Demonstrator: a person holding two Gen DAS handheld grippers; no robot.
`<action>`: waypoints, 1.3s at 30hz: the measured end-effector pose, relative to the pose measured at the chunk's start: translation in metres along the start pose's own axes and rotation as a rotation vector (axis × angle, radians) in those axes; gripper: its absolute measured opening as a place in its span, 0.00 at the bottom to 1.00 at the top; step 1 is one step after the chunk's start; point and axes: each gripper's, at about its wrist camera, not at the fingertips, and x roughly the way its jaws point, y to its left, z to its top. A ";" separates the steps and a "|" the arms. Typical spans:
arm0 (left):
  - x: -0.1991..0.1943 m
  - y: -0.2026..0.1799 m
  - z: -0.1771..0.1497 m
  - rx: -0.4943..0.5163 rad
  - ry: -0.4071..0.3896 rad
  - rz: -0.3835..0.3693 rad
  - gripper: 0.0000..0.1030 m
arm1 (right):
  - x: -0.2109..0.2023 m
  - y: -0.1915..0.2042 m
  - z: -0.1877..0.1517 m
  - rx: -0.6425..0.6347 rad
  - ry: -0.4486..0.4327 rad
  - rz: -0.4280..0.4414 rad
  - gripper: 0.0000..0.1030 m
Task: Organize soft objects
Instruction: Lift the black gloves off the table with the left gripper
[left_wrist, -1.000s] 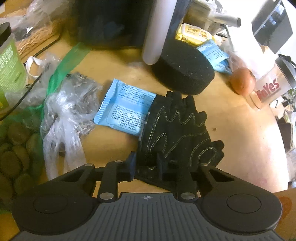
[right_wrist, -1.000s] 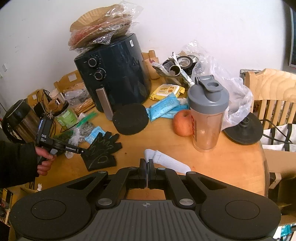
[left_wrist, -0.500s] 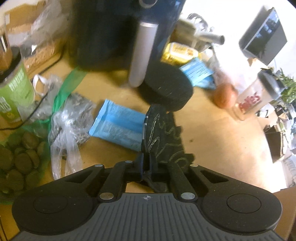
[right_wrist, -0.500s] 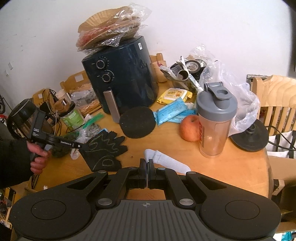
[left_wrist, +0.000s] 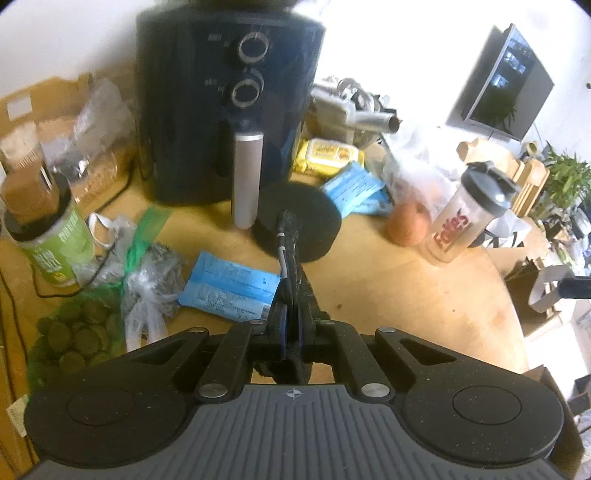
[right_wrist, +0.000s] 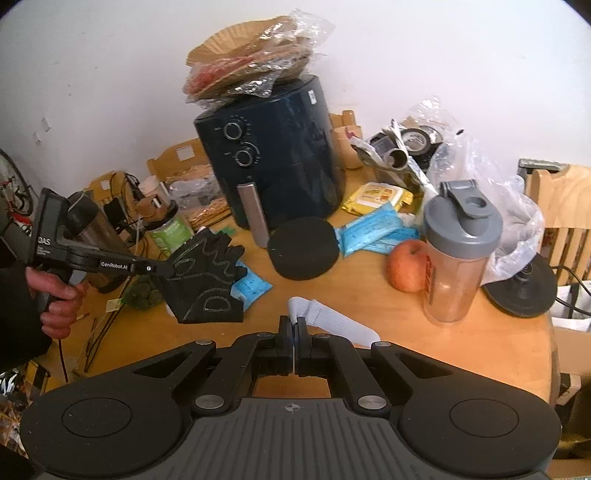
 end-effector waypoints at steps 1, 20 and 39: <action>-0.006 -0.004 0.001 0.004 -0.008 0.002 0.06 | -0.002 0.001 0.001 -0.005 -0.003 0.006 0.03; -0.115 -0.058 -0.010 0.010 -0.114 0.007 0.06 | -0.041 0.020 0.011 -0.086 -0.048 0.092 0.03; -0.186 -0.090 -0.076 -0.173 -0.154 0.042 0.06 | -0.059 0.034 0.007 -0.152 -0.055 0.186 0.03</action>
